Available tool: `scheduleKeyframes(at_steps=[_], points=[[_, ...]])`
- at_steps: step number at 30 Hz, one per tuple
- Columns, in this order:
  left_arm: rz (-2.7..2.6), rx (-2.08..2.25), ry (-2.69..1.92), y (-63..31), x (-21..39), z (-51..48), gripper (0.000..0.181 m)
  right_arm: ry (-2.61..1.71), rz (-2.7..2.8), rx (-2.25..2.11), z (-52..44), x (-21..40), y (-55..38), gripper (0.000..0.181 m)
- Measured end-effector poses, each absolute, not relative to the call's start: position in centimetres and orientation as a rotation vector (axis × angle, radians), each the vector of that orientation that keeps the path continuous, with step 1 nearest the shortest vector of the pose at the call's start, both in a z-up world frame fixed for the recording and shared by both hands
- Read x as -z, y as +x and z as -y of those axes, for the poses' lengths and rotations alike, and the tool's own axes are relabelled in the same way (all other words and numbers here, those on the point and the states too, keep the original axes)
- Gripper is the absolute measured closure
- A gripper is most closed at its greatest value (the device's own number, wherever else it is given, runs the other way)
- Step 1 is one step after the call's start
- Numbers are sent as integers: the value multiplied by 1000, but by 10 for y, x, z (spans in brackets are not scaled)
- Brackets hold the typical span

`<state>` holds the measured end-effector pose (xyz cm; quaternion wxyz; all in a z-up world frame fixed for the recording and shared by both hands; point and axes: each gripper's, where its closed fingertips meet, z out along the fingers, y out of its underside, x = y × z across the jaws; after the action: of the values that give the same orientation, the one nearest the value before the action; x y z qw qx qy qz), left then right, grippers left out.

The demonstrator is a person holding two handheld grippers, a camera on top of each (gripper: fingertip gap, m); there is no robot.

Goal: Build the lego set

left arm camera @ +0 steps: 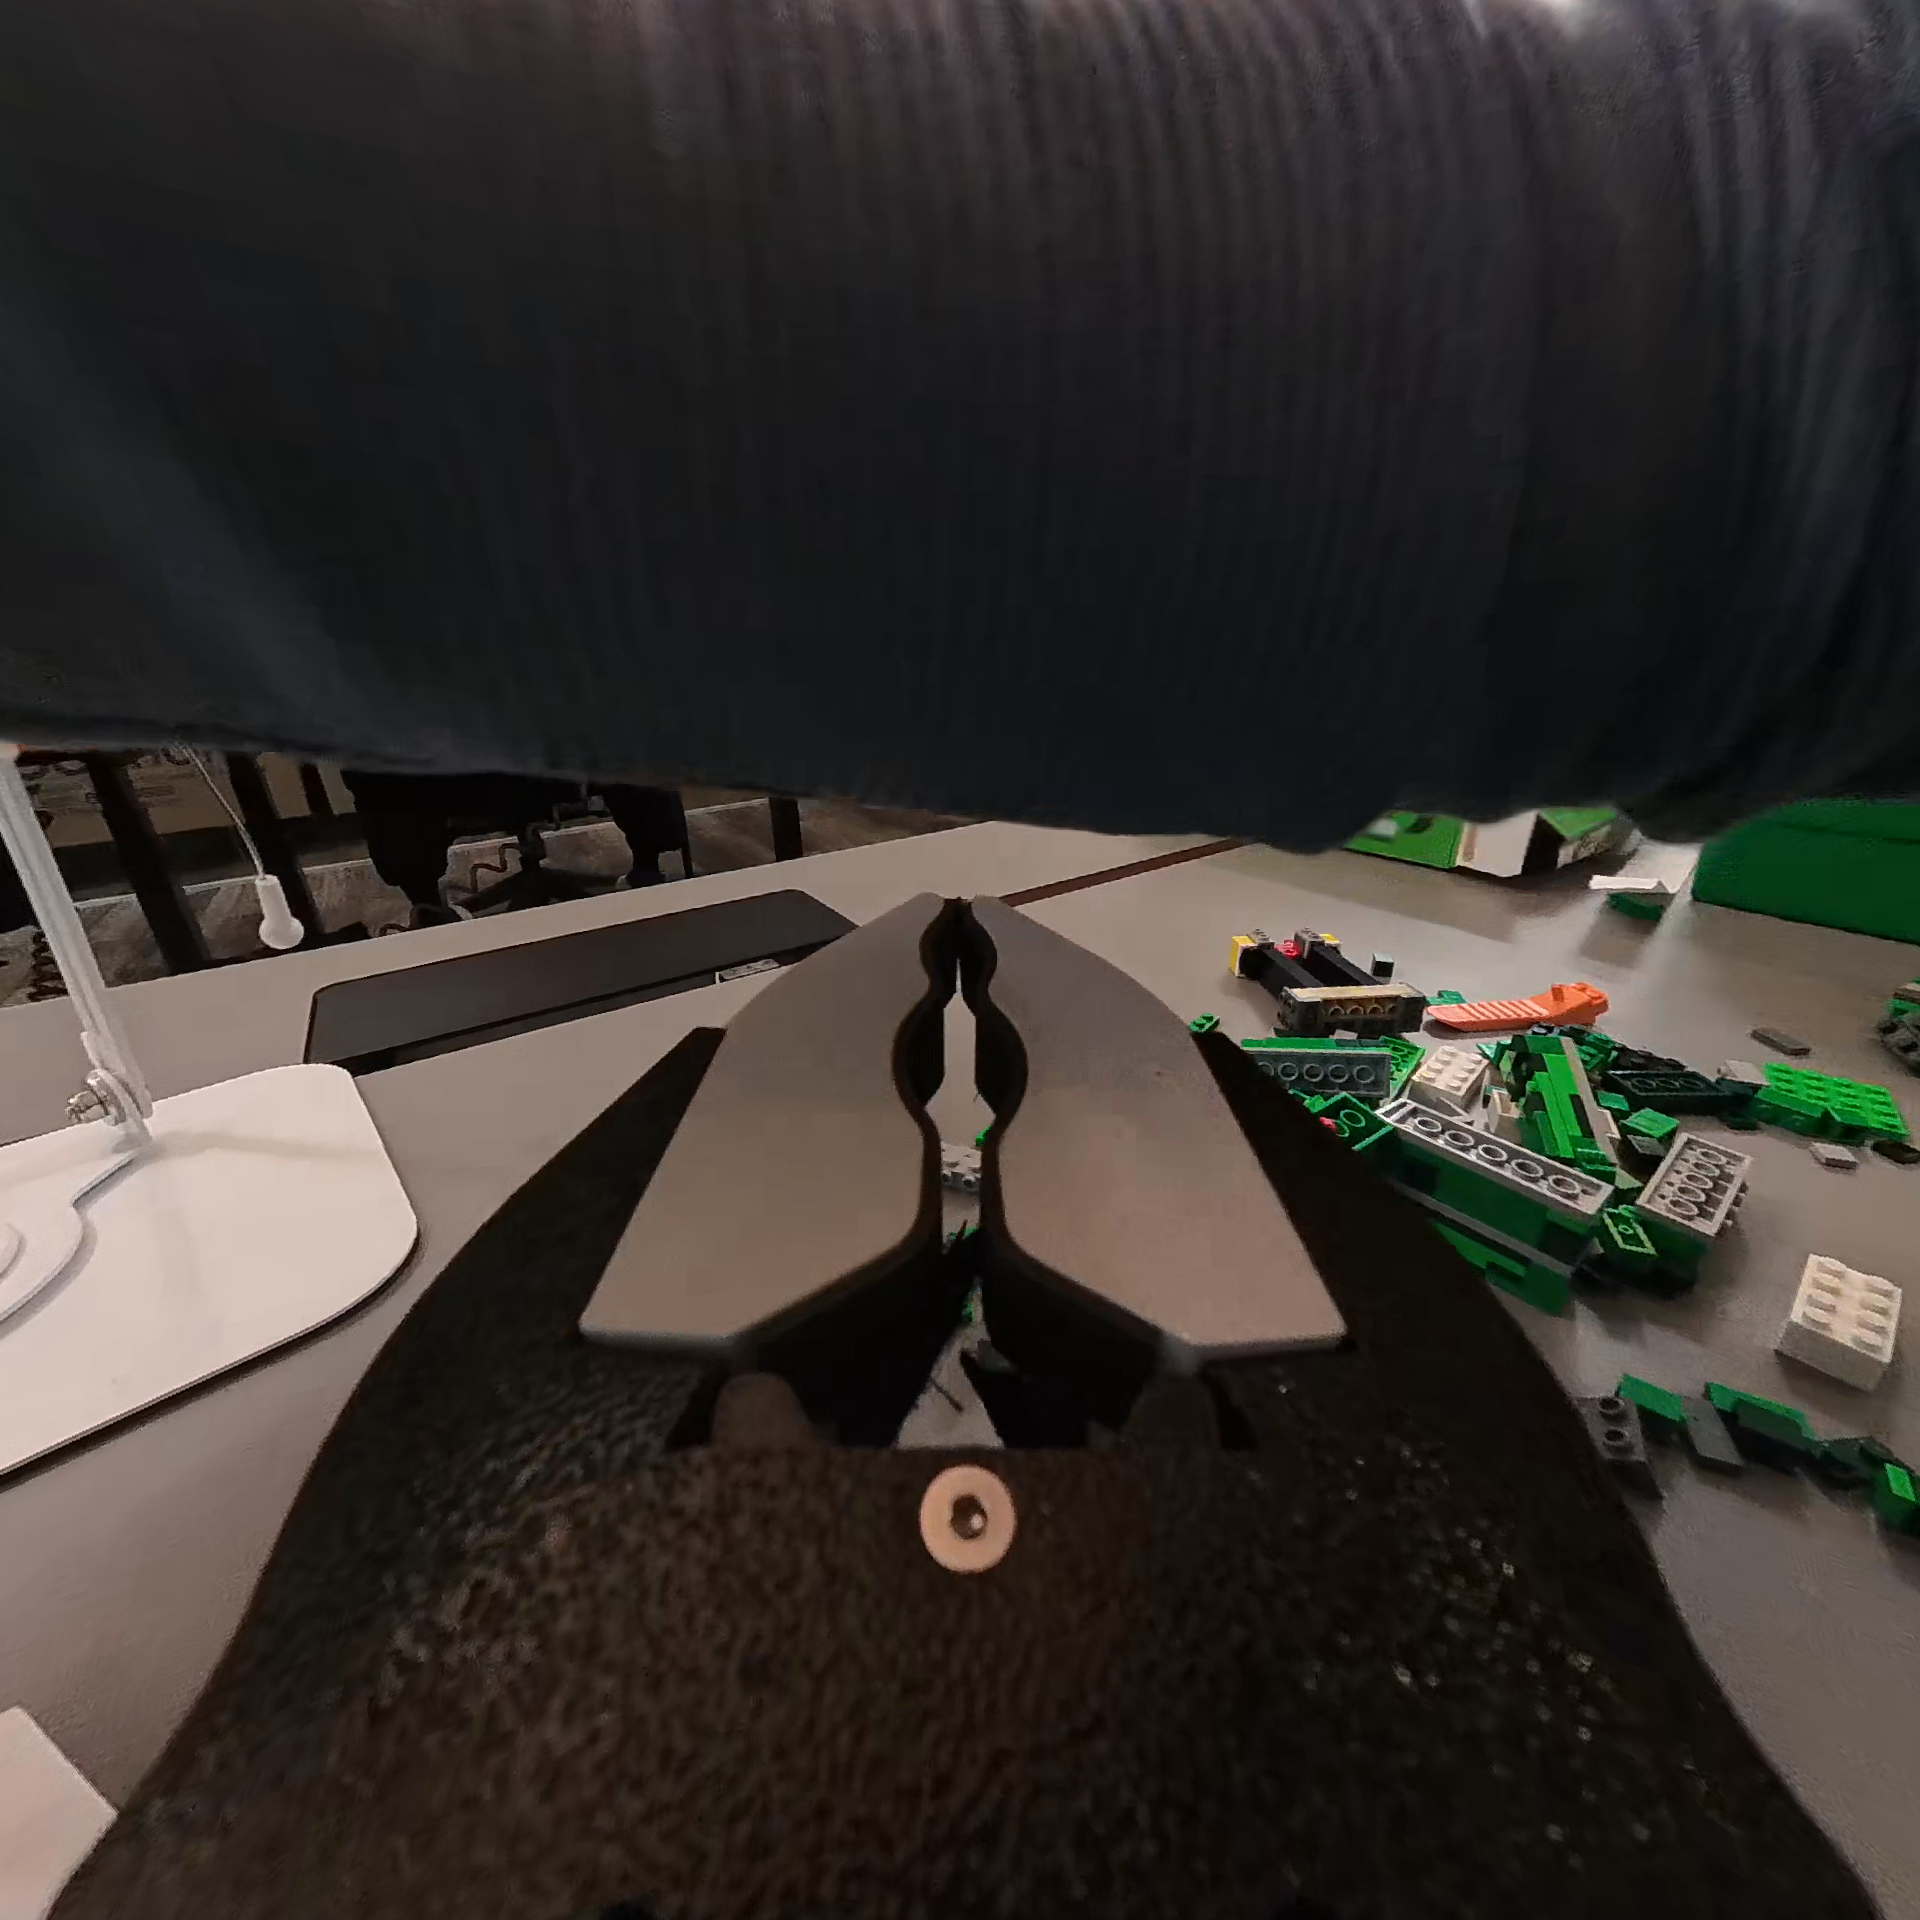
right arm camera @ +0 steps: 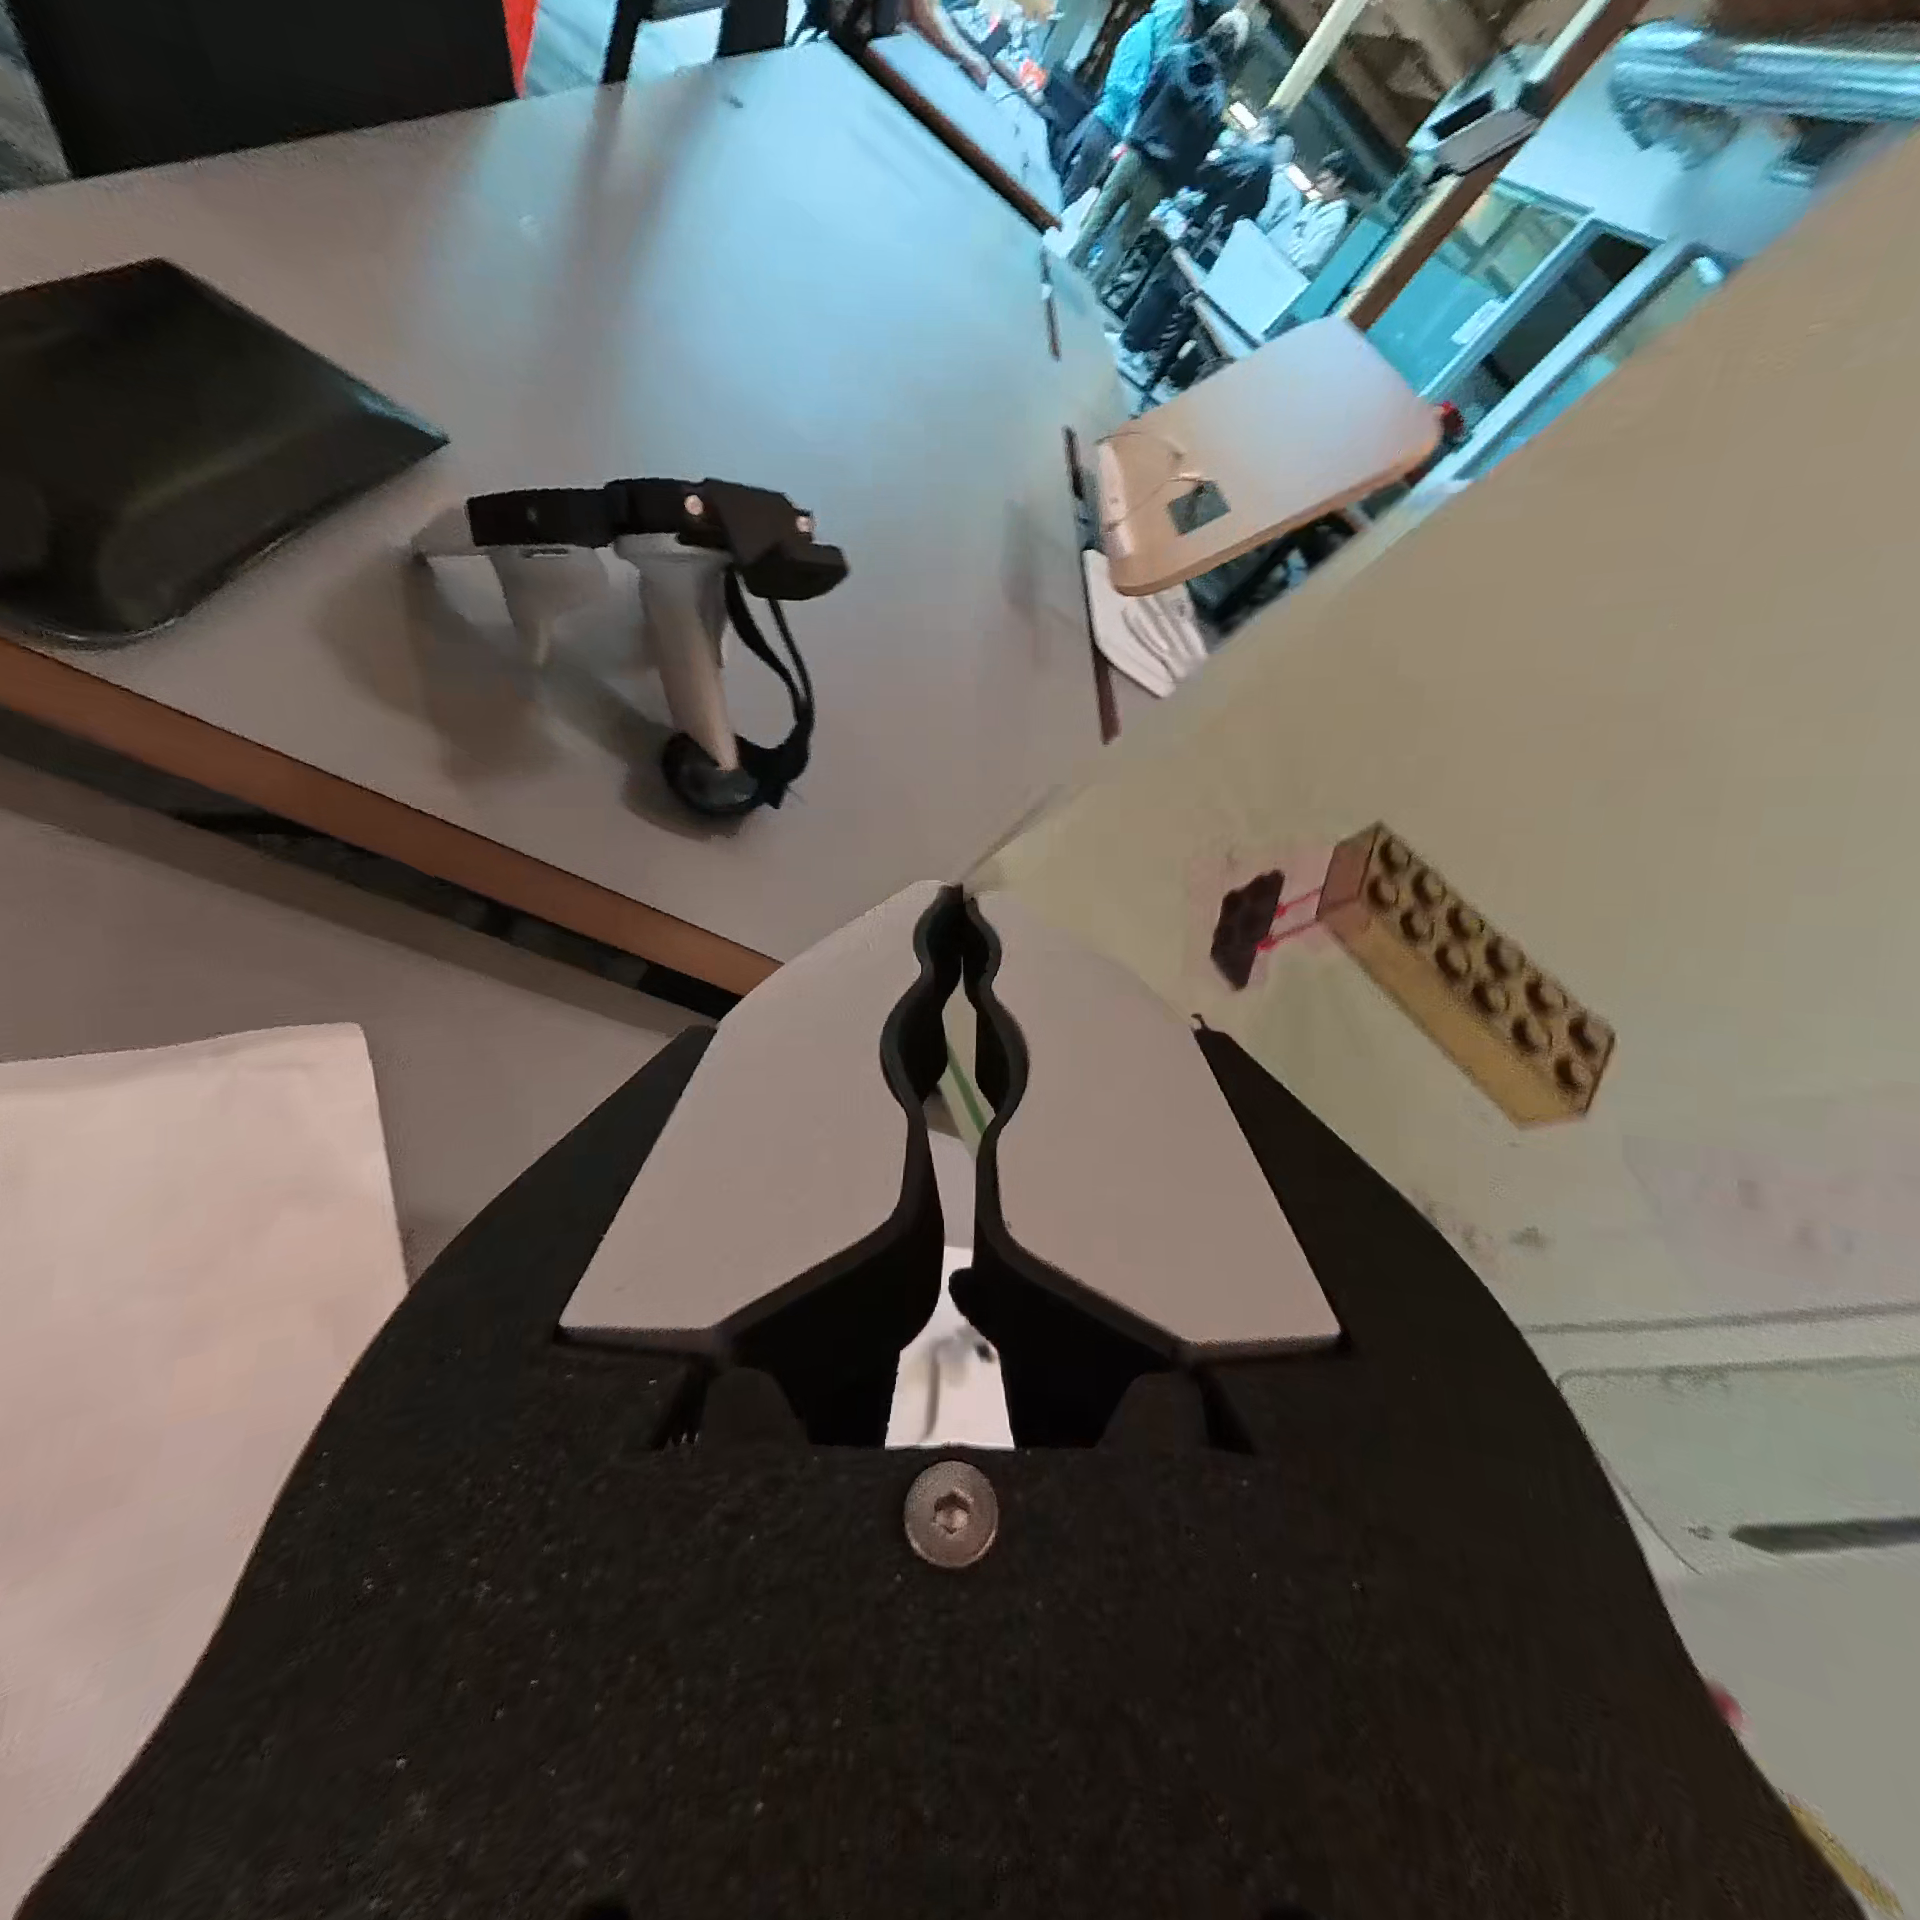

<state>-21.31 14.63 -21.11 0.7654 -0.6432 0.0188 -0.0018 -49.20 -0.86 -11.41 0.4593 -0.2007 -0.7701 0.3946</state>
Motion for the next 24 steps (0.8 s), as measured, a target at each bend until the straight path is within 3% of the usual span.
scheduleKeyframes(at_steps=[18,22,24], points=[[-18,34,-1390,-215,210,-146,181,-554,2083,-847,48,157,-564,181],[-7,39,-1385,-216,210,-145,181,-619,2166,-972,63,158,-554,147],[1,40,-1379,-218,209,-144,181,-586,2163,-1034,68,148,-540,141]])
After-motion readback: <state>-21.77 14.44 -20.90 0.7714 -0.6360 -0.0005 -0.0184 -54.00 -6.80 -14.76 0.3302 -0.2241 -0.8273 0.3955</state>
